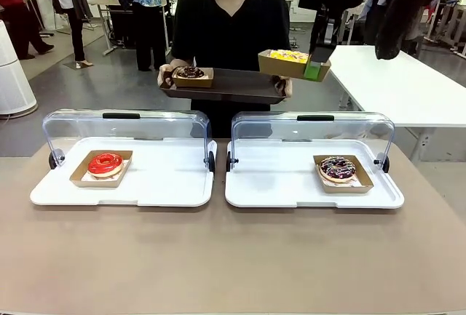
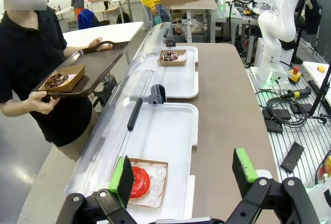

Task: Provide the desired donut to the person.
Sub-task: Pick up and lift the Paper togo box containing the Donut pointed at by the person.

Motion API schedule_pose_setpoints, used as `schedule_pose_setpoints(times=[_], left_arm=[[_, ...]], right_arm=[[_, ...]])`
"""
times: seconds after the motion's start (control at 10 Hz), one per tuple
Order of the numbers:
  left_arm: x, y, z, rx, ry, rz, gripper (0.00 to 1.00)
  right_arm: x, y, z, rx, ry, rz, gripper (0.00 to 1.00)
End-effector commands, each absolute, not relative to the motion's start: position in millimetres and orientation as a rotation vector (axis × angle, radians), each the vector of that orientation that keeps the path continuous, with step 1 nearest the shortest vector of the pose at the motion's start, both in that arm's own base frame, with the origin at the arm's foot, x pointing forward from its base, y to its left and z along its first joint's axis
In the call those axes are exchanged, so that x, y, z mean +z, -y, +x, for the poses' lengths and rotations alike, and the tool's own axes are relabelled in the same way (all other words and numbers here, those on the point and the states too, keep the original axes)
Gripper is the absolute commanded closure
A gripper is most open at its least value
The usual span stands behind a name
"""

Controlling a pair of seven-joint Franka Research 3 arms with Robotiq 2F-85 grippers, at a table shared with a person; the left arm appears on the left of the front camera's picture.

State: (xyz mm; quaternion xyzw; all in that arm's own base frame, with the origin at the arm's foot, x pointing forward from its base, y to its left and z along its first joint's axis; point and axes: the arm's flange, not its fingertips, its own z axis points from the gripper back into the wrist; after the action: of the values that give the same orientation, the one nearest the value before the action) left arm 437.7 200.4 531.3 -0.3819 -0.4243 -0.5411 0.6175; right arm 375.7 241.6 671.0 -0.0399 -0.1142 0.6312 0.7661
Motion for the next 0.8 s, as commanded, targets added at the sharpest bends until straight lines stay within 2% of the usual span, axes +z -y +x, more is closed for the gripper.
schedule_pose_setpoints(times=[0.0, 0.7], left_arm=[[533.3, -201.3, 437.4, -1.241, 0.978, -0.871, 0.00], [533.3, -201.3, 437.4, -1.241, 0.978, -0.871, 0.00]], right_arm=[[658.5, -239.0, 396.2, 1.426, 0.278, -0.083, 1.00], [665.4, -241.4, 387.4, 1.389, 0.258, -0.086, 1.00]])
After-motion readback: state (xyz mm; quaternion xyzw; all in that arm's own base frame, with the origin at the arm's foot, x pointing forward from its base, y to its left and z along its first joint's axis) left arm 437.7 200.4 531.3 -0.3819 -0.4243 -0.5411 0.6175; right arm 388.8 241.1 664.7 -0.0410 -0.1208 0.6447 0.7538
